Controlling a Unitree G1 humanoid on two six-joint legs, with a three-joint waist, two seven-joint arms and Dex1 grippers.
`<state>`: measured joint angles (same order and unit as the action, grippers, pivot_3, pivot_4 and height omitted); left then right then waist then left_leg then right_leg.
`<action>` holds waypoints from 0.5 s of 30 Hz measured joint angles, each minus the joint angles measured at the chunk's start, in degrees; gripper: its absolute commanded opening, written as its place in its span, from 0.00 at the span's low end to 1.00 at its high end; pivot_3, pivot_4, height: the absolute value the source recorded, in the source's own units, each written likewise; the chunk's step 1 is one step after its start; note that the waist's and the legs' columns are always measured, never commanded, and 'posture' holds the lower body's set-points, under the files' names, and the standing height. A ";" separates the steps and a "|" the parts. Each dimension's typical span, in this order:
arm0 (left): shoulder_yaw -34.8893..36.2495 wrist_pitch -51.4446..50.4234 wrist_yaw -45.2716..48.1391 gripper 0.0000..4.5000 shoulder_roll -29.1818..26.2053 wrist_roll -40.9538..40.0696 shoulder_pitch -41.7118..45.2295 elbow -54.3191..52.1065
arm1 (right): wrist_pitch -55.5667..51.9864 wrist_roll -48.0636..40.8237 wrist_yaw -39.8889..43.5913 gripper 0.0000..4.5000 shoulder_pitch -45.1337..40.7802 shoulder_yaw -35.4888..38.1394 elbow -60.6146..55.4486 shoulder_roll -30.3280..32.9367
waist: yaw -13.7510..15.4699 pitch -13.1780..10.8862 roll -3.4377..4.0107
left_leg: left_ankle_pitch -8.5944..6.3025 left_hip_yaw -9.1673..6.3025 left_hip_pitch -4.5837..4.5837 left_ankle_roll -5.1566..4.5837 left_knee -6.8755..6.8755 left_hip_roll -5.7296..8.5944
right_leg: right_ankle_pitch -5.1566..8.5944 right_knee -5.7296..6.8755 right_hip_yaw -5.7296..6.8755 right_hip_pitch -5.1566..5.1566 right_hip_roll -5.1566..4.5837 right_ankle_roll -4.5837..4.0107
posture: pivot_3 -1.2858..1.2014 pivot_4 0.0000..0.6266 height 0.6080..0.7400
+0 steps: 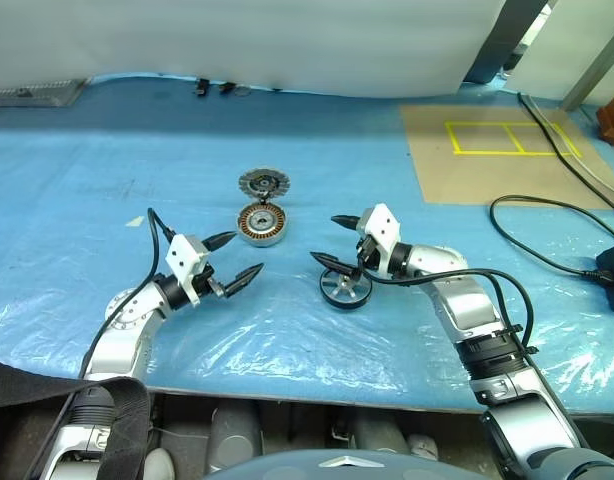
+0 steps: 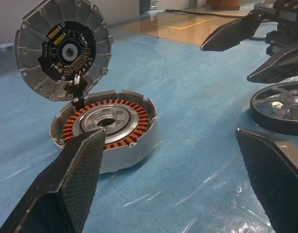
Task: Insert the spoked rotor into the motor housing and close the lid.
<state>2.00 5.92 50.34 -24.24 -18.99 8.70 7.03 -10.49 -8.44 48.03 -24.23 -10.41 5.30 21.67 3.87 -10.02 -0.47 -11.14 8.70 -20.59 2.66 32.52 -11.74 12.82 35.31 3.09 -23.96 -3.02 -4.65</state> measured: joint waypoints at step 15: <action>0.23 0.02 -0.97 0.99 -0.02 0.02 -0.69 -0.67 | -0.91 0.02 1.13 1.00 -1.94 -0.40 0.50 -0.06 | -0.12 0.00 0.00 | 0.00 0.00 0.00 0.00 0.00 0.00 | 0.00 0.00 0.00 0.00 0.01 0.00 | 0.52 0.24 1.00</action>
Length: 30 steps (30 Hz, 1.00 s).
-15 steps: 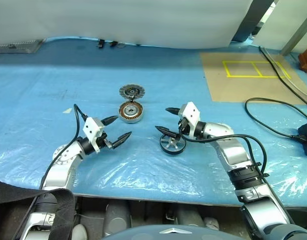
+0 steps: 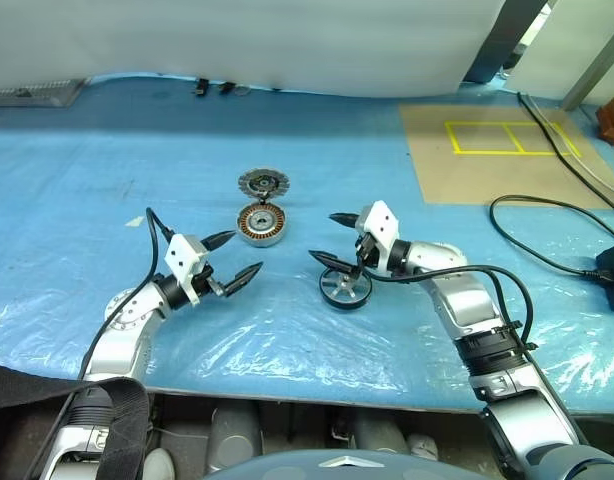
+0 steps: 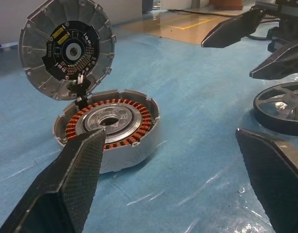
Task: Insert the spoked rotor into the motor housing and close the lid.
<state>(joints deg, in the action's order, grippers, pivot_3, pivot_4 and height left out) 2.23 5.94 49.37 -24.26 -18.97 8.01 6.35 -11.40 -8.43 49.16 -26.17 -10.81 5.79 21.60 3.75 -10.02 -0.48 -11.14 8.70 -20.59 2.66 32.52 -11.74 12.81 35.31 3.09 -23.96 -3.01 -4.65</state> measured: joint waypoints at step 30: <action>4.00 2.59 -12.44 0.99 3.34 0.39 -18.63 -13.84 | -3.54 14.98 4.19 1.00 -36.22 -14.61 43.92 -20.33 | -1.30 -0.06 0.08 | -0.04 0.03 -0.09 -0.04 0.08 -0.07 | 0.04 0.20 0.00 -0.16 0.00 -0.09 | 0.52 0.24 1.00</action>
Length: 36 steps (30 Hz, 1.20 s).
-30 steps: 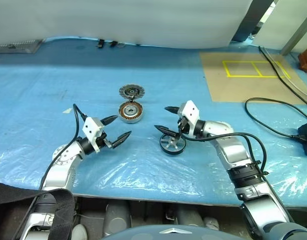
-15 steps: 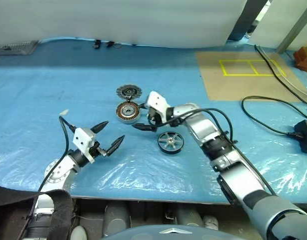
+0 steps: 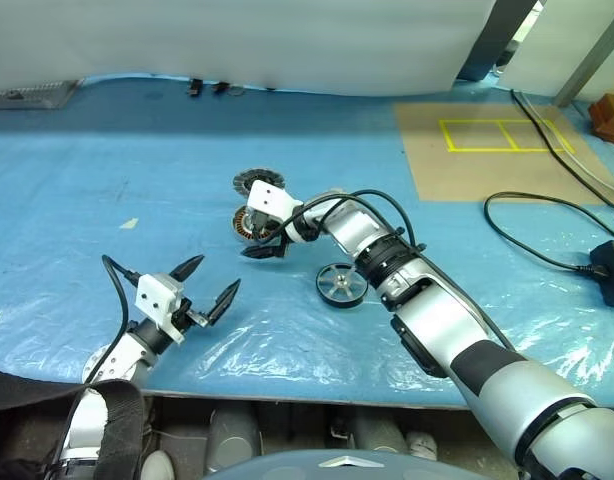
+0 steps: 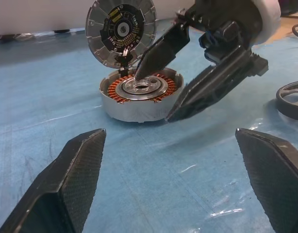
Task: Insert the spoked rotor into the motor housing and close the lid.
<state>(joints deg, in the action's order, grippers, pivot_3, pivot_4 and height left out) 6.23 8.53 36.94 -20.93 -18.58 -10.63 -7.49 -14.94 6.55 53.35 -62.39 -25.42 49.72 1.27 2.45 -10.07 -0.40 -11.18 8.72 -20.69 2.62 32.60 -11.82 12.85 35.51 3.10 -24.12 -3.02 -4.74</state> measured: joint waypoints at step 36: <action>3.13 -1.83 0.64 1.00 -4.29 -1.65 -4.56 -6.28 | 4.67 16.45 17.42 0.44 1.34 -8.75 -12.05 3.07 | -0.08 0.02 0.19 | -0.12 0.06 0.48 -0.18 -0.09 -0.05 | 0.03 0.12 -0.10 0.21 -0.01 -0.13 | 0.52 0.24 1.00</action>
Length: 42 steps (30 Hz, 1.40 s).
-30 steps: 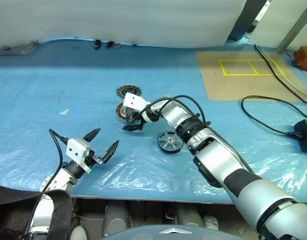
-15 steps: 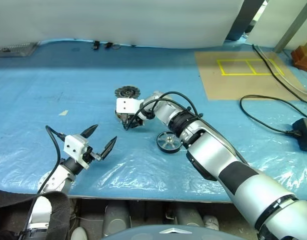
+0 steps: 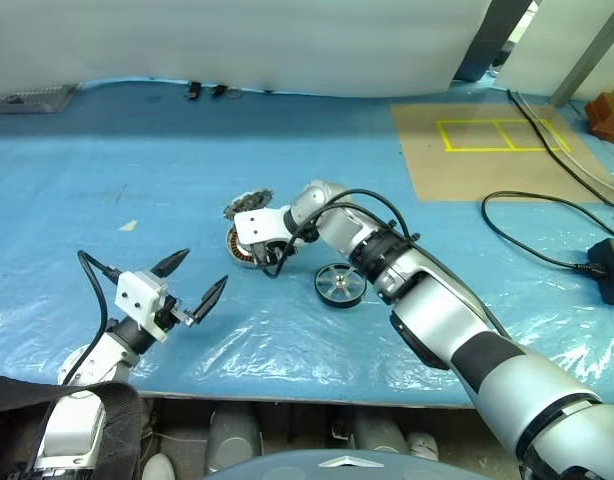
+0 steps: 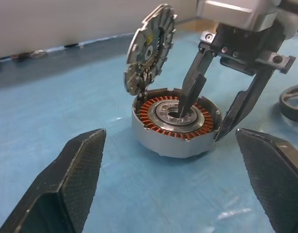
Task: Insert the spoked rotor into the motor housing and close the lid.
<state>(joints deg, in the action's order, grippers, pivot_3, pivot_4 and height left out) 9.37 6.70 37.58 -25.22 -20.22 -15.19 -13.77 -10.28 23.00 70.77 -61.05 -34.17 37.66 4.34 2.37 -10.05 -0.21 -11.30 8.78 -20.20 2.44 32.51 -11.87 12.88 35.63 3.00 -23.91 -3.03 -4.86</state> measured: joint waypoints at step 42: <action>9.53 -4.47 4.03 1.00 -5.13 -5.04 -5.17 1.84 | -11.52 -12.62 -0.87 0.94 12.36 7.19 -30.95 10.35 | 0.09 -0.02 -0.07 | 0.00 0.03 0.39 0.01 -0.27 0.03 | 0.08 -0.30 -0.09 0.38 0.04 0.08 | 0.52 0.24 1.00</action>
<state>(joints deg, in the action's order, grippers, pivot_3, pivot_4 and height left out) 18.89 2.24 41.61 -30.35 -25.27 -20.37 -11.93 -21.80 10.39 69.90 -48.69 -26.98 6.72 14.69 2.46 -10.07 -0.28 -11.31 8.82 -19.81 2.45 32.24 -11.84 12.96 35.34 2.91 -23.53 -2.99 -4.78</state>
